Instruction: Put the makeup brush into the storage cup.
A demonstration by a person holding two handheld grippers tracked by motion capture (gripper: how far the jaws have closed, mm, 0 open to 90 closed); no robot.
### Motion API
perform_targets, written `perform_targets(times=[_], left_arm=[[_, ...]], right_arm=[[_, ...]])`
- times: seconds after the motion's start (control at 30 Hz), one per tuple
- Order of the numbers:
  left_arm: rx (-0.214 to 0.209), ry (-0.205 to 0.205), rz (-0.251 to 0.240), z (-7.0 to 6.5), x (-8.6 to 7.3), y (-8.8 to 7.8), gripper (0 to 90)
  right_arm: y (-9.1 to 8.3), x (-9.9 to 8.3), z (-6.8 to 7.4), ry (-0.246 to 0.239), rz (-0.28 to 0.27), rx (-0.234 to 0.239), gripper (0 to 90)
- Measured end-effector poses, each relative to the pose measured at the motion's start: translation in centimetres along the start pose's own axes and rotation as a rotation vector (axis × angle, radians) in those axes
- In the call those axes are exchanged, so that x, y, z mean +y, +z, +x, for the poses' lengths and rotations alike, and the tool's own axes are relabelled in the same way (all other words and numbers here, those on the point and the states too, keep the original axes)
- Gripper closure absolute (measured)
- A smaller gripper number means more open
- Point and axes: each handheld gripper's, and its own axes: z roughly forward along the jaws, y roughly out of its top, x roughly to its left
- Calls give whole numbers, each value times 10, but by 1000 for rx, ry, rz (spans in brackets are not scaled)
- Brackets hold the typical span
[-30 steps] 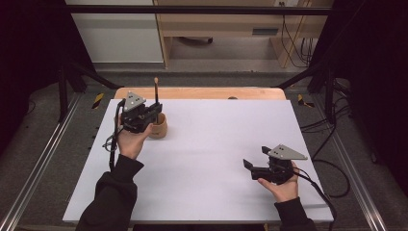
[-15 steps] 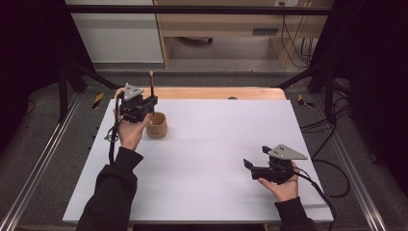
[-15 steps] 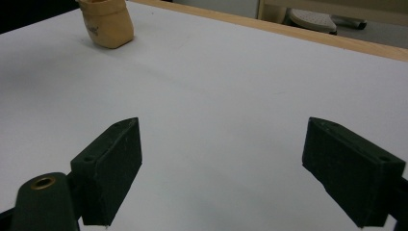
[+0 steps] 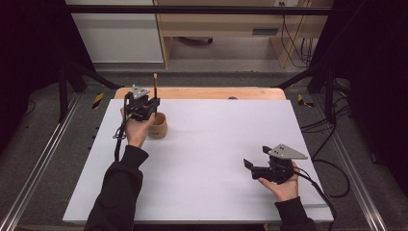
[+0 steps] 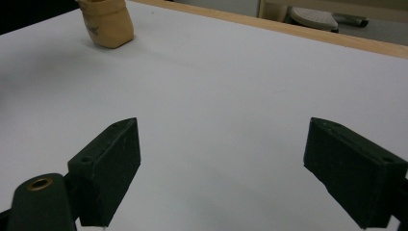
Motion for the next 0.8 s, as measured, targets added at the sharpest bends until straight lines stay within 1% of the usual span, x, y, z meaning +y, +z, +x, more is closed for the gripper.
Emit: perform_targets(times=[0.03,0.13,0.27,0.3,0.57,0.8], left_arm=[[1,-8,-3,0,-1,2,831],[1,0,12,1,-6,5,831],[4,-20,13,3,-14,9,831],[5,-17,23,4,-16,10,831],[8,-18,52,4,-31,17,832],[13,-15,74,2,-36,21,831]], right_arm=[[0,0,0,3,0,2,128],[0,0,0,-1,1,0,127],[0,0,0,-1,0,0,127],[0,0,0,1,0,0,128],[0,0,1,1,0,2,128],[0,0,0,-1,0,1,128]])
